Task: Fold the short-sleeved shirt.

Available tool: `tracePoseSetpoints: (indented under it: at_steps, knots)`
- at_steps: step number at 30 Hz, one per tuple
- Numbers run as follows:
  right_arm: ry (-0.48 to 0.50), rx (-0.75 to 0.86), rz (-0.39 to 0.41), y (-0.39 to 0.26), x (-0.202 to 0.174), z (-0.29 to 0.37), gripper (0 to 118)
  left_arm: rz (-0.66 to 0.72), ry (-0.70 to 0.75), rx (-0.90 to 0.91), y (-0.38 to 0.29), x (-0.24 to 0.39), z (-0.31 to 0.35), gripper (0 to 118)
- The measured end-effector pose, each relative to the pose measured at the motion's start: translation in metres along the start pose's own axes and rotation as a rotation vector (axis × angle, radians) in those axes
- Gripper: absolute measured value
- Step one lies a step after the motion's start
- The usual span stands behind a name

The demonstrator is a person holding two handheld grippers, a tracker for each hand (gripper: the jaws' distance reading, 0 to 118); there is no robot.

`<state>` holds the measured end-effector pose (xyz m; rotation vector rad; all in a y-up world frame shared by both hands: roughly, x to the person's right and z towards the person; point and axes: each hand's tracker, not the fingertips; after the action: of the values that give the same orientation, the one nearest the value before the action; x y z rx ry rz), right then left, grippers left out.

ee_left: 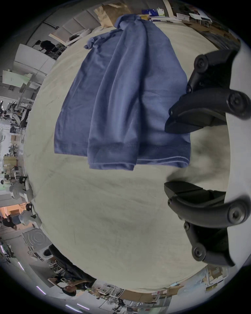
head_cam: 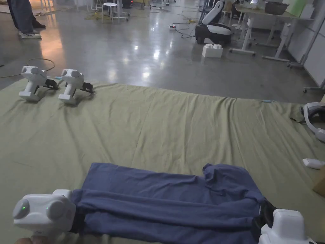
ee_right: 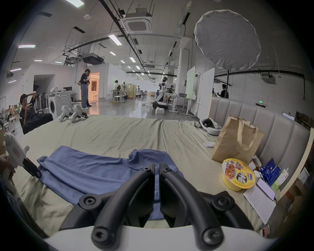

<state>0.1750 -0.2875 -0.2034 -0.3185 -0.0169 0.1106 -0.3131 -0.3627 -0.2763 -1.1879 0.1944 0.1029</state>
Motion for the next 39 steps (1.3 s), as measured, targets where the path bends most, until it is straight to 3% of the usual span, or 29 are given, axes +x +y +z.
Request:
tracePoseSetpoints:
  at_steps: [1, 2, 4, 7, 8, 9, 15, 20, 23, 24, 25, 26, 27, 30, 34, 39]
  knots:
    - [-0.009, -0.011, -0.004, -0.002, 0.003, -0.001, 7, -0.011, 0.000, 0.004, 0.000, 0.003, 0.002, 48]
    - [-0.019, -0.036, -0.012, -0.005, 0.009, -0.004, 7, -0.037, -0.005, 0.008, 0.001, 0.007, 0.003, 27]
    - [-0.049, -0.097, -0.027, -0.011, 0.021, -0.012, 12, -0.073, -0.019, 0.012, 0.000, 0.015, 0.005, 11]
    - [-0.083, -0.219, -0.032, -0.020, 0.045, -0.032, 39, -0.119, -0.014, 0.012, -0.006, 0.021, 0.005, 10]
    - [-0.069, -0.266, -0.041, -0.024, 0.055, -0.040, 54, -0.114, -0.018, 0.016, -0.006, 0.018, 0.007, 10]
    - [-0.052, -0.291, -0.054, -0.028, 0.065, -0.048, 61, -0.094, -0.032, 0.023, -0.007, 0.014, 0.009, 10]
    - [0.062, -0.564, -0.036, -0.054, 0.095, -0.098, 71, -0.040, -0.041, 0.106, -0.014, -0.003, 0.025, 10]
    - [0.107, -0.708, -0.031, -0.075, 0.092, -0.130, 71, -0.028, -0.058, 0.117, -0.017, -0.006, 0.022, 10]
    - [0.108, -0.698, -0.047, -0.076, 0.088, -0.134, 67, -0.031, -0.058, 0.117, -0.019, -0.004, 0.021, 9]
    - [0.103, -0.688, -0.025, -0.075, 0.085, -0.134, 62, -0.034, -0.054, 0.115, -0.019, -0.003, 0.021, 10]
    - [0.118, -0.681, 0.000, -0.074, 0.080, -0.133, 49, -0.035, -0.055, 0.119, -0.019, -0.003, 0.021, 10]
    - [0.144, -0.673, 0.018, -0.073, 0.076, -0.133, 25, -0.037, -0.056, 0.122, -0.020, -0.002, 0.021, 9]
    - [0.181, -0.662, 0.031, -0.073, 0.071, -0.132, 10, -0.041, -0.053, 0.126, -0.021, -0.001, 0.021, 9]
    - [0.120, -0.659, 0.143, -0.071, 0.056, -0.127, 8, -0.045, -0.046, 0.137, -0.022, 0.000, 0.025, 9]
    - [0.116, -0.638, 0.073, -0.058, 0.063, -0.112, 7, -0.045, -0.054, 0.156, -0.021, -0.005, 0.038, 9]
    - [0.116, -0.602, 0.075, -0.033, 0.072, -0.079, 7, -0.024, -0.115, 0.195, -0.019, -0.015, 0.063, 9]
